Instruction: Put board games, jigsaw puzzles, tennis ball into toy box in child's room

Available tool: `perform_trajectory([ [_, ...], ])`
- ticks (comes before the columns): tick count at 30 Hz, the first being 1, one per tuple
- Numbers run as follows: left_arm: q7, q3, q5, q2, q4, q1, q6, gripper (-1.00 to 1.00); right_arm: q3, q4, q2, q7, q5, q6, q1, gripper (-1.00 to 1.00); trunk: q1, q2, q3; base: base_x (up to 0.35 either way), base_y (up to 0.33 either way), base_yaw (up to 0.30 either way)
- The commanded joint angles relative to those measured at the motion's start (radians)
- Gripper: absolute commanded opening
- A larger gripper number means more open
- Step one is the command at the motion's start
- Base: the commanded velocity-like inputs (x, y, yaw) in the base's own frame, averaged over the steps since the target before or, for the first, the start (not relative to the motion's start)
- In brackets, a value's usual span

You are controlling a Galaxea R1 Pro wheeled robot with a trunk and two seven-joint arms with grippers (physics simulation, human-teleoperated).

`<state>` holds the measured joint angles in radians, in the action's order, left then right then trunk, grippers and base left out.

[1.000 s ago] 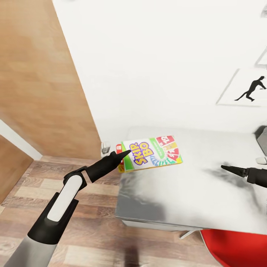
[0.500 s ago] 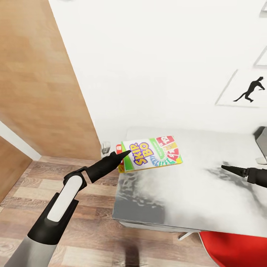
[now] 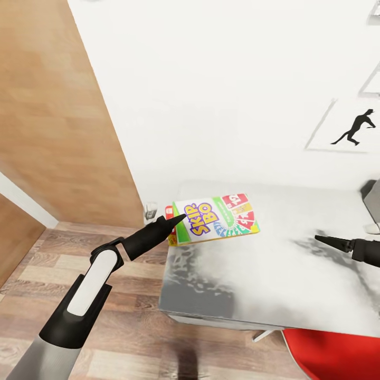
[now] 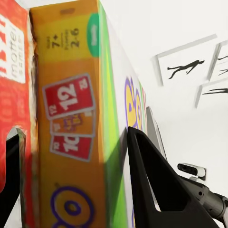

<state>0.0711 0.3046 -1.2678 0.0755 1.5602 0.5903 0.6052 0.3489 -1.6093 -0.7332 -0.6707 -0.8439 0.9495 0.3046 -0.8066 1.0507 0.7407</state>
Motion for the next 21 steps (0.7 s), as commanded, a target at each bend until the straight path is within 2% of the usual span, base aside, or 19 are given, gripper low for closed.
perform_trajectory([
  [1, 0.001, 0.0, -0.002, 0.001, 0.0, 0.001, 0.002, -1.0, 0.001, 0.001, 0.0, -0.004, 0.002, 0.005, 0.001, 1.0, 0.0, 0.001, 0.001, -0.06, -0.124, 0.0],
  [10, 0.002, -0.001, -0.002, 0.001, 0.0, 0.0, 0.002, -1.0, 0.001, -0.001, 0.0, -0.008, 0.001, 0.005, -0.009, 1.0, 0.0, 0.001, 0.001, -0.089, -0.146, 0.0],
  [21, 0.004, -0.002, -0.001, 0.002, -0.004, 0.0, 0.003, -1.0, 0.001, -0.001, -0.001, -0.01, 0.0, 0.006, -0.023, 1.0, 0.0, 0.001, 0.001, -0.025, -0.036, 0.0],
])
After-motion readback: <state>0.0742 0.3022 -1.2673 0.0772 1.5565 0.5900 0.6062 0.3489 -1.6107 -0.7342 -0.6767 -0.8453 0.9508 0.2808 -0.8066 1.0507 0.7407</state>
